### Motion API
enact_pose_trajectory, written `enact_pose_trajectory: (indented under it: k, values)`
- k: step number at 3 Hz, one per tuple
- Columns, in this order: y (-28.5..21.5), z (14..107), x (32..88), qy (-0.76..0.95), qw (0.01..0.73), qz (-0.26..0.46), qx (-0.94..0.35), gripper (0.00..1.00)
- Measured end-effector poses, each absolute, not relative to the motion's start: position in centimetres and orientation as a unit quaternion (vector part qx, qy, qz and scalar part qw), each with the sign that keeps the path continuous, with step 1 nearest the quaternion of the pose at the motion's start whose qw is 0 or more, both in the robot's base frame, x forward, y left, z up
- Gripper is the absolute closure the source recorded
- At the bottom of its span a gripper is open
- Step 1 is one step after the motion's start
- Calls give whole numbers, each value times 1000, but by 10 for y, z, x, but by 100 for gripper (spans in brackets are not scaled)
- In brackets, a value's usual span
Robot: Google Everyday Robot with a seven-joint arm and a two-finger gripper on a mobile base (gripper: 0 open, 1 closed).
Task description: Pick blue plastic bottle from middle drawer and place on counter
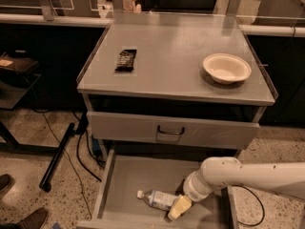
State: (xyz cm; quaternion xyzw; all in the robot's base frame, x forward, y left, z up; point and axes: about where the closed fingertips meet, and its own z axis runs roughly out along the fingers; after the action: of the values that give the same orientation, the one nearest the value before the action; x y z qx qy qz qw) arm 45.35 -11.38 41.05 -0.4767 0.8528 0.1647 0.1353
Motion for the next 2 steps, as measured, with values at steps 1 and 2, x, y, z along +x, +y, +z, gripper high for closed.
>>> enact_pose_trajectory:
  k: [1, 2]
  values:
    - [-106, 400, 453, 843, 130, 193, -485, 0]
    - [-107, 399, 452, 843, 132, 191, -486, 0]
